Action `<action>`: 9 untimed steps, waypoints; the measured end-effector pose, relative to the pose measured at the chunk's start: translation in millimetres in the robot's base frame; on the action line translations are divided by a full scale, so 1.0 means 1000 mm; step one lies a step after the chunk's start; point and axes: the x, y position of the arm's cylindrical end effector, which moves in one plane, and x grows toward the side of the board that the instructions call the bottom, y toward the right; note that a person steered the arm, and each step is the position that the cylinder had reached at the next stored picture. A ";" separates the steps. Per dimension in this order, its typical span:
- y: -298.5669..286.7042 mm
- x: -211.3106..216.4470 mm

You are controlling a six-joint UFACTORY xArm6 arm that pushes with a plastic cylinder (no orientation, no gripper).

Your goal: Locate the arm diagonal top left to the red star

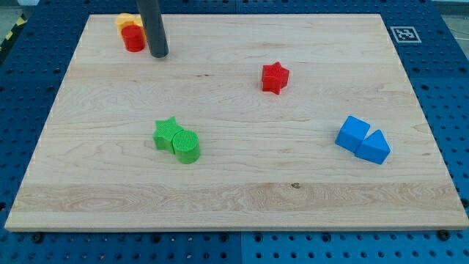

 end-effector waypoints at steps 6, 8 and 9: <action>0.018 0.000; 0.023 0.000; 0.024 0.000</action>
